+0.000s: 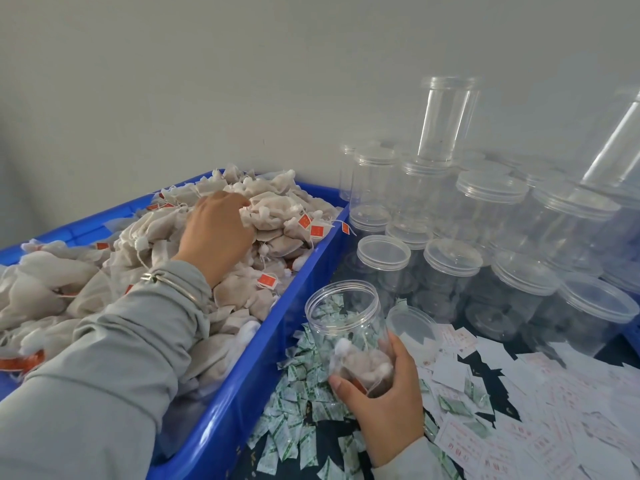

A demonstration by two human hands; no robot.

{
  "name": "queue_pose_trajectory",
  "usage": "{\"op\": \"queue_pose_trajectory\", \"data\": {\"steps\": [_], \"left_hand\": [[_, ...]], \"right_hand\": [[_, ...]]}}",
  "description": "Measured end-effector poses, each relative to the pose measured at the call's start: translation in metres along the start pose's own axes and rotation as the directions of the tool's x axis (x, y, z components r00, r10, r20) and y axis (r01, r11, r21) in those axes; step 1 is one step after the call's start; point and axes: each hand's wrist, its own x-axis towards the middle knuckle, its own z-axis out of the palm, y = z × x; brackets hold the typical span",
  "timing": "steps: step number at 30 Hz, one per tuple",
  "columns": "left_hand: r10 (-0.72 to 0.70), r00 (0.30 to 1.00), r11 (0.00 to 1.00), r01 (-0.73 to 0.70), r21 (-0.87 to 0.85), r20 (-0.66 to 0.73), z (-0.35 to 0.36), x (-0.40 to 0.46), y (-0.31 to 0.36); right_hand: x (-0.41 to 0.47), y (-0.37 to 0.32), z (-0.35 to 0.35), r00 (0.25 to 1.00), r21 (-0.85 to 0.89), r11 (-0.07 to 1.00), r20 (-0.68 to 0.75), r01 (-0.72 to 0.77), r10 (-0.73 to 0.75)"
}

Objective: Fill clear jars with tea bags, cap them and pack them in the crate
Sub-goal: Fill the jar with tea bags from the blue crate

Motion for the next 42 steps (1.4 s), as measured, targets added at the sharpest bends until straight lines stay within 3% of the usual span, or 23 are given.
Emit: {"op": "queue_pose_trajectory", "data": {"steps": [5, 11, 16, 20, 24, 28, 30, 37, 42], "left_hand": [[-0.033, 0.981, 0.948, -0.031, 0.316, 0.193, -0.004, 0.0, -0.011], [-0.057, 0.985, 0.944, -0.001, 0.33, 0.166, -0.003, 0.001, -0.008], [-0.052, 0.997, 0.994, 0.047, 0.1, 0.052, -0.003, 0.003, -0.003], [-0.067, 0.997, 0.973, 0.056, -0.225, -0.043, -0.009, 0.002, 0.014], [-0.036, 0.998, 0.825, 0.058, -0.563, 0.05, -0.014, -0.007, 0.029], [0.131, 0.956, 0.638, 0.123, -0.76, 0.264, -0.012, -0.018, 0.041], [0.222, 0.899, 0.606, 0.176, -0.776, 0.377, -0.009, -0.025, 0.045], [0.389, 0.737, 0.787, 0.047, -0.616, 0.553, -0.003, -0.039, 0.053], [0.415, 0.693, 0.811, 0.013, -0.585, 0.59, 0.002, -0.042, 0.054]], "right_hand": [[0.001, 0.002, 0.0, 1.0, -0.007, 1.0, 0.008, -0.005, 0.005], [0.001, 0.001, -0.001, 1.0, -0.011, 1.0, 0.012, -0.014, 0.014], [0.001, 0.002, -0.001, 1.0, -0.006, 1.0, 0.02, -0.022, 0.022], [0.002, 0.001, -0.001, 1.0, -0.017, 1.0, 0.011, -0.019, 0.019], [0.001, 0.001, 0.0, 1.0, -0.021, 1.0, 0.02, -0.01, 0.01], [0.001, 0.0, 0.0, 1.0, -0.014, 1.0, 0.017, -0.013, 0.013], [0.002, 0.001, 0.0, 1.0, -0.001, 1.0, 0.015, -0.018, 0.018], [0.001, 0.0, 0.001, 1.0, -0.008, 1.0, 0.0, -0.016, 0.016], [0.002, 0.0, 0.0, 1.0, 0.0, 1.0, 0.003, -0.012, 0.012]]}}
